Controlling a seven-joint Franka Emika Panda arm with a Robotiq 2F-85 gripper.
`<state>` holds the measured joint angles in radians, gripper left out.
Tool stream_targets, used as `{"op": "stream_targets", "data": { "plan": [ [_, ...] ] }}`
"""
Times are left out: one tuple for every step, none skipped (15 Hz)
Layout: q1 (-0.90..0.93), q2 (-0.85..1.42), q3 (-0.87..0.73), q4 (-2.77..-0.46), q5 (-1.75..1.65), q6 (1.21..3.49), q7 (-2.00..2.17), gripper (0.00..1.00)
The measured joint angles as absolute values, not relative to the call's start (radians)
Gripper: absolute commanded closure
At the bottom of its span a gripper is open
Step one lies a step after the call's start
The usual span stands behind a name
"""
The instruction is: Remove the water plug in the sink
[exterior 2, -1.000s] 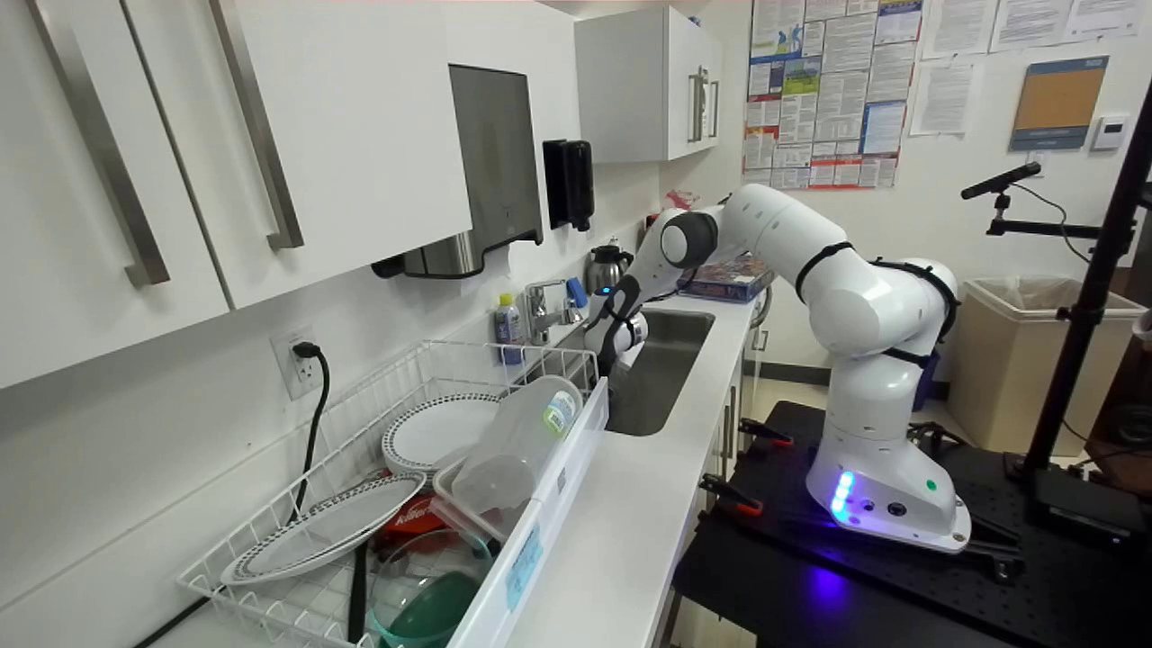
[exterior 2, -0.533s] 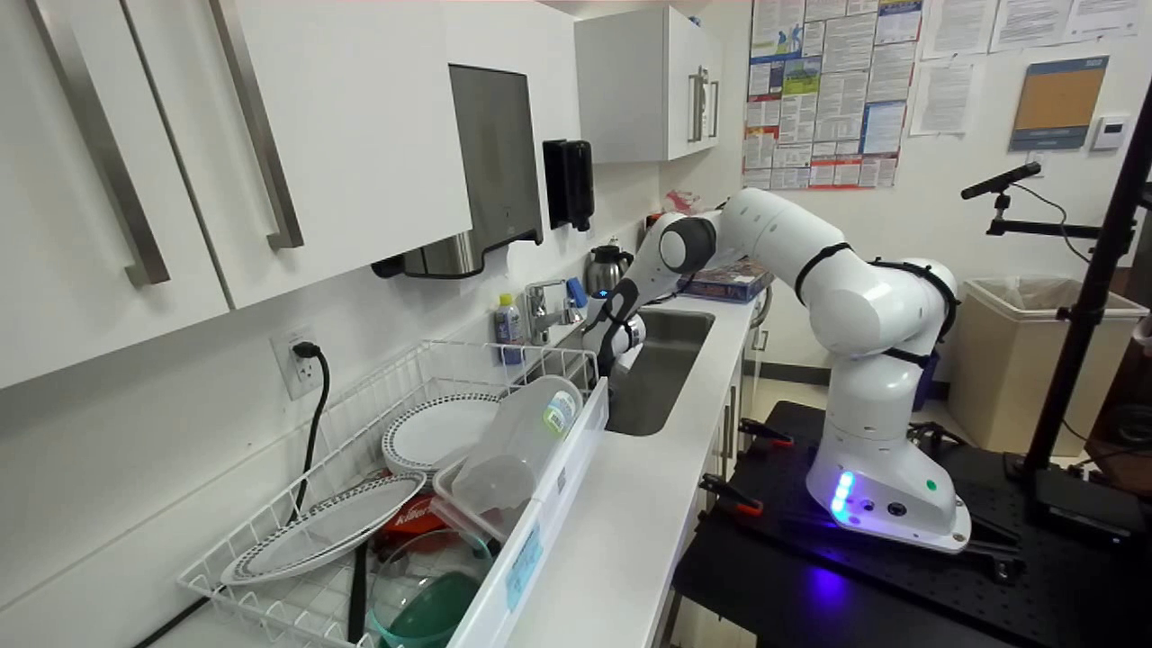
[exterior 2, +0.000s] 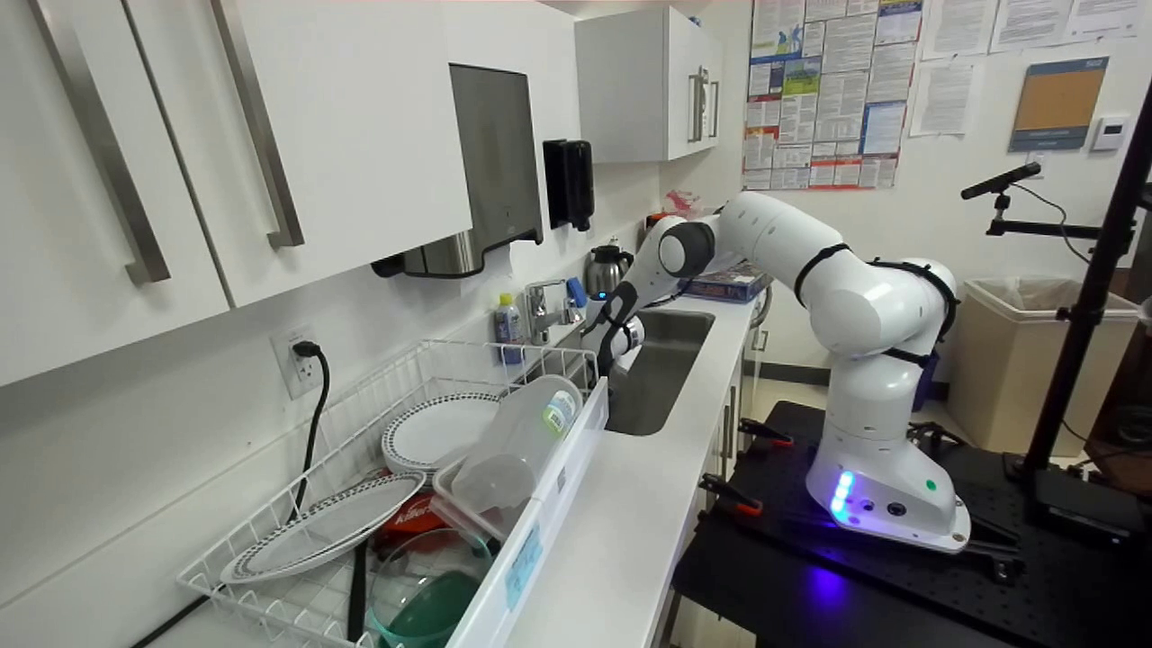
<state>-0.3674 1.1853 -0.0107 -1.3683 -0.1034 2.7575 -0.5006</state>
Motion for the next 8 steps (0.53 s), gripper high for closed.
{"op": "stream_targets", "data": {
  "plan": [
    [-0.367, 1.185, -0.011, -1.368, -0.103, 2.758, -0.501, 0.95],
    [-0.367, 1.185, -0.012, -1.368, -0.103, 2.757, -0.501, 0.95],
    [-0.367, 1.184, -0.013, -1.369, -0.103, 2.757, -0.498, 0.95],
    [-0.367, 1.183, -0.014, -1.370, -0.103, 2.757, -0.489, 0.95],
    [-0.367, 1.175, -0.014, -1.376, -0.103, 2.757, -0.481, 0.95],
    [-0.369, 1.164, -0.014, -1.384, -0.103, 2.756, -0.477, 0.95],
    [-0.371, 1.147, -0.012, -1.396, -0.100, 2.753, -0.474, 0.95],
    [-0.373, 1.128, -0.012, -1.408, -0.100, 2.753, -0.467, 0.95]
  ]
}}
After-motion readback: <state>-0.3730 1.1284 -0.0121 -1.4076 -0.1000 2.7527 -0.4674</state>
